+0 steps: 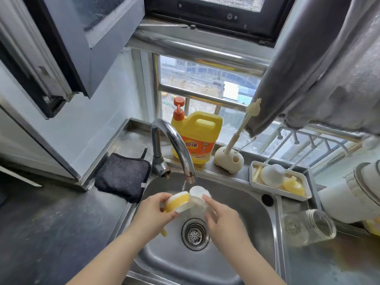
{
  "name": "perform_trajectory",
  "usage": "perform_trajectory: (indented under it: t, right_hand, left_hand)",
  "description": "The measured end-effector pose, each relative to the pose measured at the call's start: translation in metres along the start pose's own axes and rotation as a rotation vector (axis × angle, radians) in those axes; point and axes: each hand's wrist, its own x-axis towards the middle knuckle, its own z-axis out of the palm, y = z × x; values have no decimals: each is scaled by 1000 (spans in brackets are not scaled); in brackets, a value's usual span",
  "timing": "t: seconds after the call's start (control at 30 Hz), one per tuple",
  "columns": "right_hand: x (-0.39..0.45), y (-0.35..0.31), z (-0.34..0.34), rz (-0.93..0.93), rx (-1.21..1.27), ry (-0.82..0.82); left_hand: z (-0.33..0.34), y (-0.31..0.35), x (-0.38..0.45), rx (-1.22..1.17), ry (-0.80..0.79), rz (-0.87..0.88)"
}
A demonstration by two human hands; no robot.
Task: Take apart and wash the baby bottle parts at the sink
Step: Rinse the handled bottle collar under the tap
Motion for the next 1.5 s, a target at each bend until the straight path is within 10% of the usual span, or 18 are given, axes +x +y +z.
perform_trajectory:
  t: [0.6,0.97,1.5]
  right_hand:
    - [0,13,-34,185,371,-192]
    - [-23,49,-57,313,268,-3]
    - [-69,128,-104,528,345,239]
  left_hand:
    - [11,-16,0,-130,-233,51]
    - [56,15,1,-312,-430,-17]
    - [158,186,64,-48,81,624]
